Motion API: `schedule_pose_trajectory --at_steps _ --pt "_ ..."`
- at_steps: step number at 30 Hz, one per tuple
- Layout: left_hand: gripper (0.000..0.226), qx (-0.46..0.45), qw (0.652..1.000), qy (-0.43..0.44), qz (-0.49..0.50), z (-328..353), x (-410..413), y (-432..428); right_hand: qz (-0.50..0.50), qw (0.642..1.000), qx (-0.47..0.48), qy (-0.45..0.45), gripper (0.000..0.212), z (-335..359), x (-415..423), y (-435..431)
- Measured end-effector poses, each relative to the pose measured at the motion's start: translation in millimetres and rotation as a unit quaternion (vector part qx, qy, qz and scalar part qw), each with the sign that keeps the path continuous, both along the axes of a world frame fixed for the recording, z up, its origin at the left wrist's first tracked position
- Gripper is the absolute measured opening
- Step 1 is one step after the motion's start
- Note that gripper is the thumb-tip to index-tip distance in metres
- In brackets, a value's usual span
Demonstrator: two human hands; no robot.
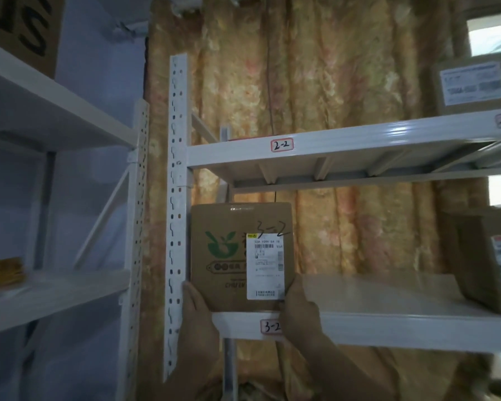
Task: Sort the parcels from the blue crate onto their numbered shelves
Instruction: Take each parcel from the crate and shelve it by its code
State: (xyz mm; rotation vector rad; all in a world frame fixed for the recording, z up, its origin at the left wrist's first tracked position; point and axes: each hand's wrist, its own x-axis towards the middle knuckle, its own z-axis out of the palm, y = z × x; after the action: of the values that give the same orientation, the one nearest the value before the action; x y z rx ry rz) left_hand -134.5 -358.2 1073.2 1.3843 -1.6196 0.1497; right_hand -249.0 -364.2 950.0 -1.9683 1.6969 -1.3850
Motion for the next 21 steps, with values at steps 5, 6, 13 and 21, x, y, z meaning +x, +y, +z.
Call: schedule_pose_trajectory --at_steps 5,6,13,21 --pt "0.066 0.055 0.995 0.052 0.067 -124 61 -26 0.007 0.999 0.024 0.042 0.074 3 5 -2" --pt "0.066 0.073 0.994 0.032 0.075 -125 61 -22 0.013 0.999 0.029 0.043 0.078 5 5 -1" --pt "0.077 0.154 0.981 -0.049 0.109 -134 62 -2 -0.105 0.954 -0.008 0.28 0.084 27 -18 12" --pt "0.079 0.149 0.97 -0.152 0.119 -80 70 55 -0.07 0.941 -0.062 0.327 0.083 85 -50 59"
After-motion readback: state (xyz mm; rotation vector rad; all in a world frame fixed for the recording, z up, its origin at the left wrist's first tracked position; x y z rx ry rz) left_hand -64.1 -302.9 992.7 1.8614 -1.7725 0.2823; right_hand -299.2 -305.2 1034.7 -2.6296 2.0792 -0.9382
